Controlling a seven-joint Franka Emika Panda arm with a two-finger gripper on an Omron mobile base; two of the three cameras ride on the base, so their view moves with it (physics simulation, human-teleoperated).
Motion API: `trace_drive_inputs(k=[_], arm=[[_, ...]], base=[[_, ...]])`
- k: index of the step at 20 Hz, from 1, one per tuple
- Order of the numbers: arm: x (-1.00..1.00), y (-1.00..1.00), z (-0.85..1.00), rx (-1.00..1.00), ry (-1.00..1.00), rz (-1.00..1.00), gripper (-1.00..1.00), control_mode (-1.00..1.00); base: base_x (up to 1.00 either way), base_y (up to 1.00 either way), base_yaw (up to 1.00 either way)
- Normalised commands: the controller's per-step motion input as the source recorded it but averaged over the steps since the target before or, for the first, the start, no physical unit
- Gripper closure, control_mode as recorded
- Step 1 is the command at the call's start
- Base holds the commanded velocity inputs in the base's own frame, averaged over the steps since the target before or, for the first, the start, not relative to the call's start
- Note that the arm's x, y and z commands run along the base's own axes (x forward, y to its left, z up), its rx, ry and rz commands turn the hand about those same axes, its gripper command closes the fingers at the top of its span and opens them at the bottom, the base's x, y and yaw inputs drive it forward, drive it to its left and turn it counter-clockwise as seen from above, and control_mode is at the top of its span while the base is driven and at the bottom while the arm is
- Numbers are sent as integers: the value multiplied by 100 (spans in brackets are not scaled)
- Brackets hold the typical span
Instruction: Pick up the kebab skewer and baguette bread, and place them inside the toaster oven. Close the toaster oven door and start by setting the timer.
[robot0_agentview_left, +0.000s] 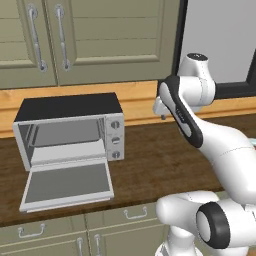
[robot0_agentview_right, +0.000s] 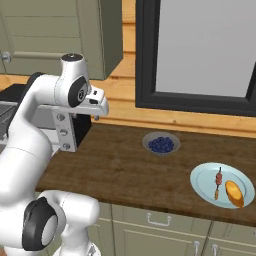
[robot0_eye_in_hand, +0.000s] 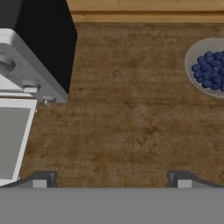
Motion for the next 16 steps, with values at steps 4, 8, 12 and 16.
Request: trace_drive_inputs(k=[4, 8, 12, 16], arm=[[-16, 4, 0, 0, -2, 0, -100, -100], [-79, 28, -41, 0, -1, 0, -100, -100], [-69, 100, -41, -2, -19, 0, -100, -100], [-20, 100, 0, -14, -12, 1, -100, -100]], base=[[0, 0, 0], [0, 0, 0], [0, 0, 0], [0, 0, 0]])
